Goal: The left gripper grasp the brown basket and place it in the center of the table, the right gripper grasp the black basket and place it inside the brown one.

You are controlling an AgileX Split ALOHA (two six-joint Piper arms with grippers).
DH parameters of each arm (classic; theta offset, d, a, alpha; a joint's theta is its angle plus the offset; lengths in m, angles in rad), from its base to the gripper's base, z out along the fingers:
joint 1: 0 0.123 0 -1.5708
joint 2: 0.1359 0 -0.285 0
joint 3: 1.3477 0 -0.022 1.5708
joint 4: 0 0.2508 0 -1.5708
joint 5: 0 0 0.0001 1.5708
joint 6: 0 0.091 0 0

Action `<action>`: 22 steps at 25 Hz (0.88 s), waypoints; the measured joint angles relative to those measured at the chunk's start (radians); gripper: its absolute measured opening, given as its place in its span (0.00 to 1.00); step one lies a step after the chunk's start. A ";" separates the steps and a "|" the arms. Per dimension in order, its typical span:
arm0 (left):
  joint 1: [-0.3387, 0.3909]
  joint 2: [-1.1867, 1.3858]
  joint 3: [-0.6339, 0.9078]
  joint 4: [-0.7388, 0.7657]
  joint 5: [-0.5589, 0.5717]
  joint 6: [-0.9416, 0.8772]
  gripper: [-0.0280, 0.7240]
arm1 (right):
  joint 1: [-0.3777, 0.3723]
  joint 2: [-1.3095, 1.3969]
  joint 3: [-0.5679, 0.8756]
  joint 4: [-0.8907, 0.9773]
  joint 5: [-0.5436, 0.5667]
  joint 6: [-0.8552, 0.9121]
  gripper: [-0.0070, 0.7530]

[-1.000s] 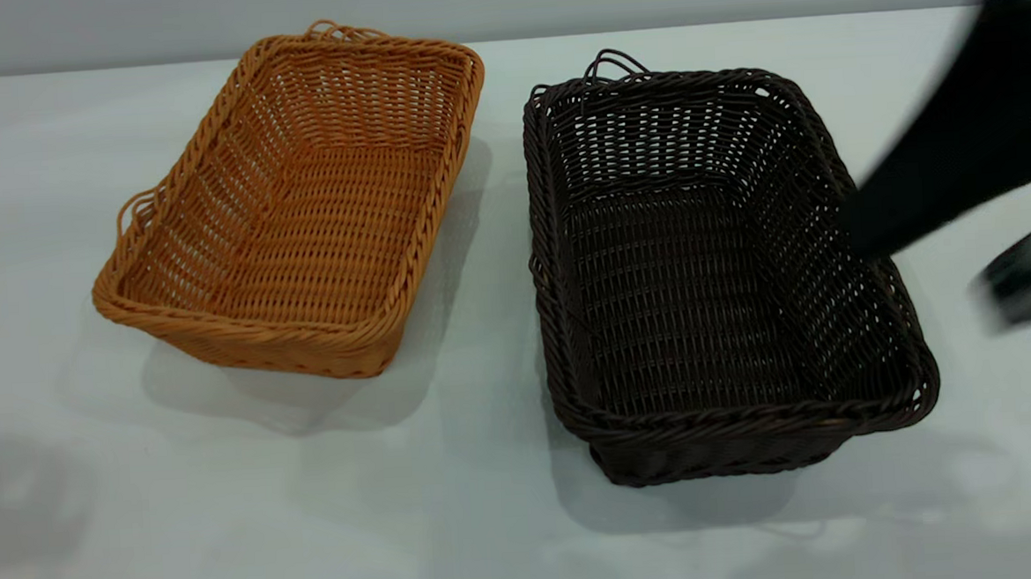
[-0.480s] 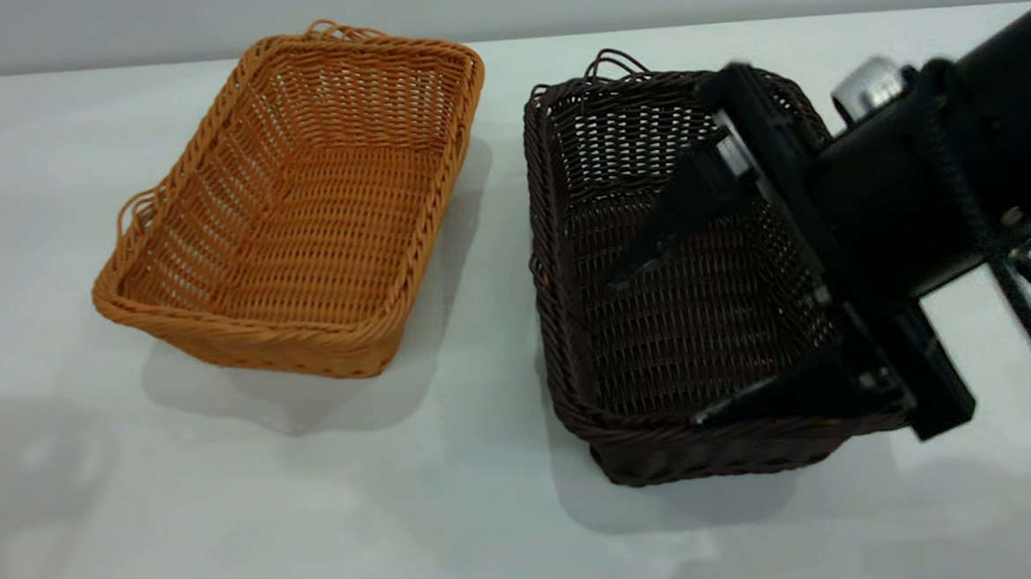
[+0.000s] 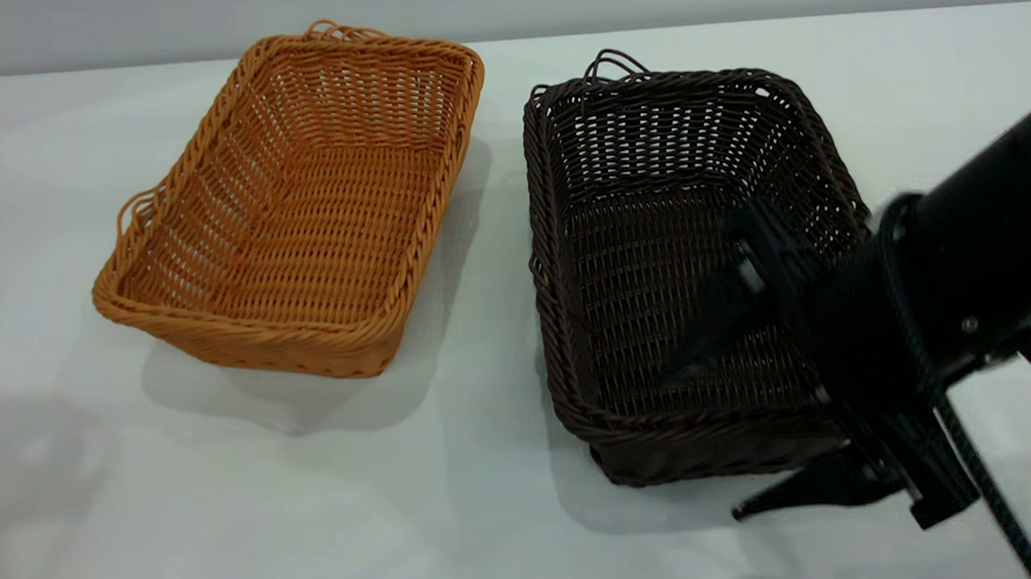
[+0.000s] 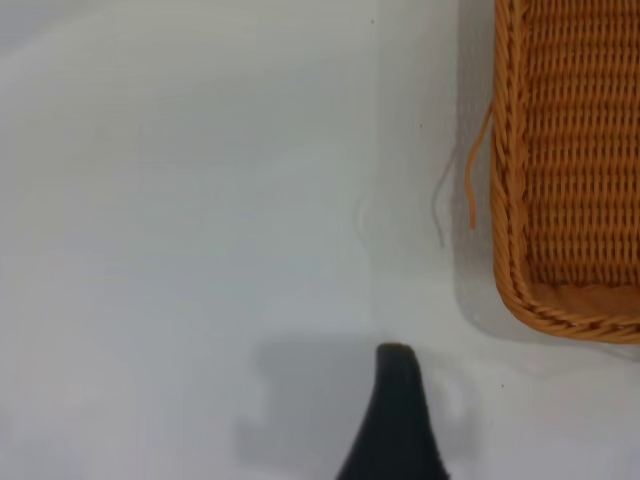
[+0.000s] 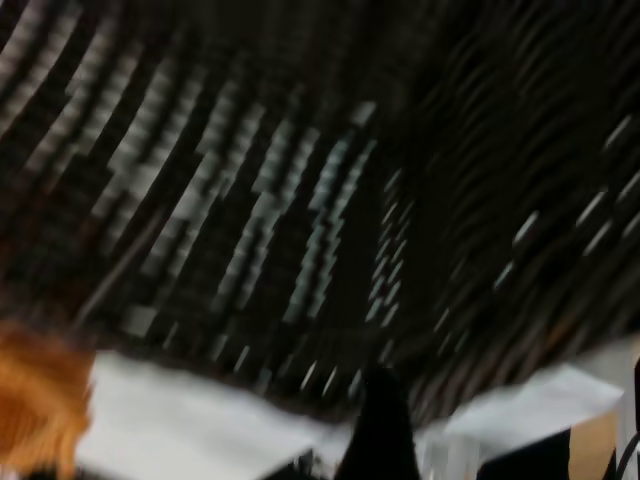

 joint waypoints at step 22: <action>-0.002 0.468 -0.204 -0.078 -0.089 0.000 0.76 | 0.000 0.096 -0.114 0.007 -0.306 0.091 0.67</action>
